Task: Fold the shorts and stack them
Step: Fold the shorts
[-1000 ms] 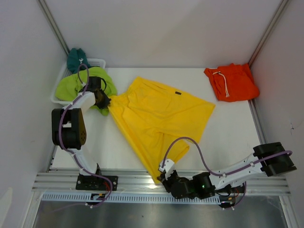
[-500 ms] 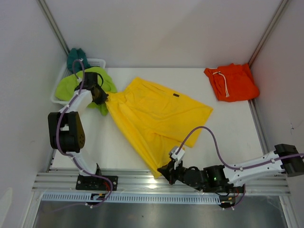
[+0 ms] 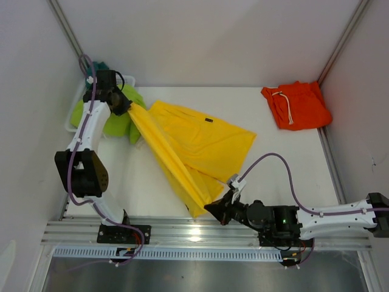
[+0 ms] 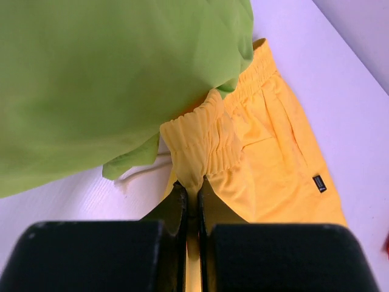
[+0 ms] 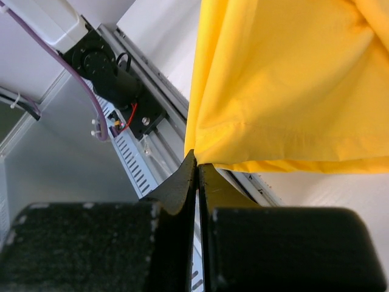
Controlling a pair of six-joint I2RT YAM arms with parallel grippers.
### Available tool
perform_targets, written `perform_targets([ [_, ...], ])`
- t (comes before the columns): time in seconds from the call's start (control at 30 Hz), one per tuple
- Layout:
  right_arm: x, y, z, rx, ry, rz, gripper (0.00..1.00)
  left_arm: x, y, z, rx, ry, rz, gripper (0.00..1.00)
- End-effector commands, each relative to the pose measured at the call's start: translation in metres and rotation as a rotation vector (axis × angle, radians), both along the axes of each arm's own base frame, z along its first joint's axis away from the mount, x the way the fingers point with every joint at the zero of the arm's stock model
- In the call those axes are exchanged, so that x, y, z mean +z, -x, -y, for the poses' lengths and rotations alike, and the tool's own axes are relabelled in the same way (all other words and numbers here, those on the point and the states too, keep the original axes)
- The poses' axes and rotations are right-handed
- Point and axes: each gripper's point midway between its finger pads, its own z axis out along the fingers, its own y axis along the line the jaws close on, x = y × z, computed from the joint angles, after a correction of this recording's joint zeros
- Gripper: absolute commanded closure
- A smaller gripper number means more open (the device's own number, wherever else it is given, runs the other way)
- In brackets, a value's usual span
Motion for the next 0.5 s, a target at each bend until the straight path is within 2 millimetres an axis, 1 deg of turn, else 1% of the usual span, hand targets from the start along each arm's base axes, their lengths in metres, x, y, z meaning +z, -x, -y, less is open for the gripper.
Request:
perform_targets([
  [0.0,0.018,0.017,-0.011,0.091,-0.036,-0.029,1.00,0.054,-0.002,-0.026,0.059,-0.065,0.124,1.00],
  [0.03,0.022,0.018,-0.011,0.093,-0.042,-0.031,1.00,0.052,-0.001,-0.025,0.060,-0.062,0.120,1.00],
  [0.07,0.032,0.016,-0.011,0.087,-0.061,-0.031,1.00,0.057,-0.001,-0.025,0.060,-0.061,0.128,1.00],
  [0.1,0.036,0.013,-0.010,0.079,-0.064,-0.038,1.00,0.067,-0.003,-0.025,0.059,-0.057,0.148,1.00],
  [0.13,0.035,0.004,-0.007,0.053,-0.046,-0.042,1.00,0.065,-0.006,-0.024,0.059,-0.051,0.142,1.00],
  [0.17,0.040,-0.002,-0.005,0.038,-0.048,-0.044,1.00,0.066,-0.007,-0.023,0.059,-0.044,0.139,1.00],
  [0.2,0.055,-0.007,-0.004,0.034,-0.070,-0.046,1.00,0.076,-0.012,-0.021,0.056,-0.030,0.165,1.00],
  [0.23,0.053,-0.026,0.005,-0.025,-0.046,-0.051,1.00,0.071,-0.017,-0.019,0.054,-0.018,0.158,1.00],
  [0.27,0.055,-0.035,0.010,-0.051,-0.034,-0.055,1.00,0.072,-0.021,-0.017,0.048,-0.004,0.166,1.00],
  [0.3,0.069,-0.040,0.012,-0.043,-0.055,-0.058,1.00,0.071,-0.024,-0.014,0.049,0.019,0.167,1.00],
  [0.33,0.069,-0.049,0.018,-0.055,-0.031,-0.062,1.00,0.064,-0.029,-0.011,0.043,0.040,0.155,1.00],
  [0.37,0.072,-0.077,0.031,-0.136,-0.034,-0.069,1.00,0.065,-0.033,-0.010,0.046,0.048,0.160,1.00],
  [0.4,0.080,-0.078,0.030,-0.085,-0.043,-0.085,1.00,0.064,-0.035,-0.009,0.056,0.061,0.162,1.00],
  [0.43,0.081,-0.104,0.044,-0.152,-0.044,-0.097,1.00,0.062,-0.038,-0.010,0.067,0.068,0.162,1.00],
  [0.47,0.081,-0.101,0.042,-0.080,-0.049,-0.127,1.00,0.060,-0.040,-0.009,0.075,0.074,0.161,1.00],
])
